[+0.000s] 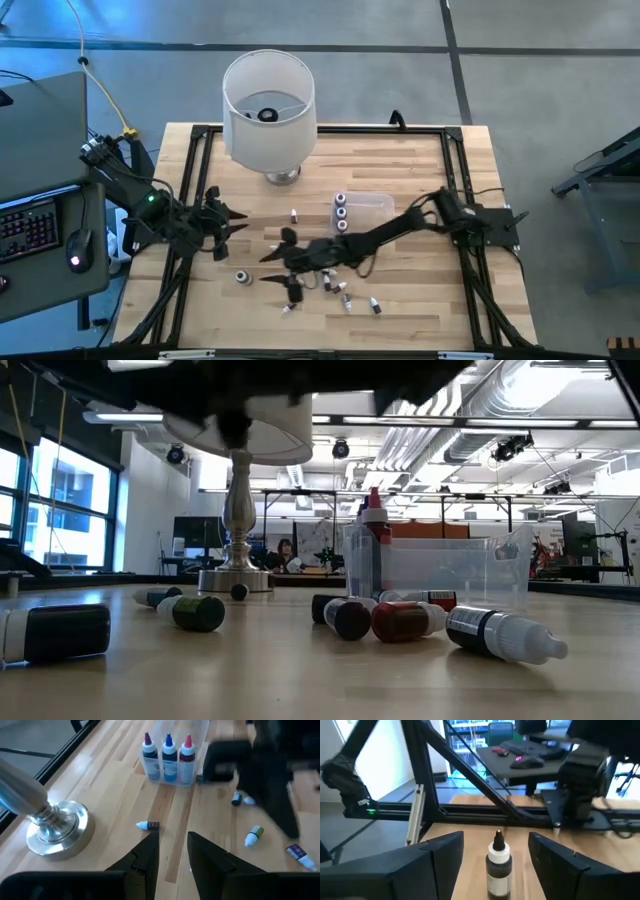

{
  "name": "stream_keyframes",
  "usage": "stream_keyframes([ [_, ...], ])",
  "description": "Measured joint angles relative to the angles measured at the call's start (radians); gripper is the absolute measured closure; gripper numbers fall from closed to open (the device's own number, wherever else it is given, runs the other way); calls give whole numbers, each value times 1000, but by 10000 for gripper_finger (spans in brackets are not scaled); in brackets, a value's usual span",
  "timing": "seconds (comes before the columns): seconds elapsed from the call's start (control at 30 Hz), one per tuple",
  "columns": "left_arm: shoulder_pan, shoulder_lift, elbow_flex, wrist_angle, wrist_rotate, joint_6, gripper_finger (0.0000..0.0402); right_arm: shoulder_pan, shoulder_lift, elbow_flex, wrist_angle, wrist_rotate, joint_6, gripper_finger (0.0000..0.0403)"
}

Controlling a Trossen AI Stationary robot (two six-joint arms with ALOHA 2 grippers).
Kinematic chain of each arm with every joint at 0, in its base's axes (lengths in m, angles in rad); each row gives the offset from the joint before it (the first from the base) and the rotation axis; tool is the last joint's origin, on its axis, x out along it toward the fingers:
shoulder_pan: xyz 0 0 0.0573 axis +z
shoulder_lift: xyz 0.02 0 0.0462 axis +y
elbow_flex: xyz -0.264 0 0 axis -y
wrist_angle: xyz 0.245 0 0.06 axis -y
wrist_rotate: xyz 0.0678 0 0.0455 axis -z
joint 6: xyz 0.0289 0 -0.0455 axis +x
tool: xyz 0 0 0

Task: Pick & Place food coloring
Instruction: Put the large black food coloring bottle into the transparent bin

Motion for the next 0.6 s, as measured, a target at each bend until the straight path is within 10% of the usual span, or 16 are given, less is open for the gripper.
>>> stream_keyframes([
  [0.6,0,4,-13,4,-6,2,302,-70,377,462,-92,-92,54,198],
])
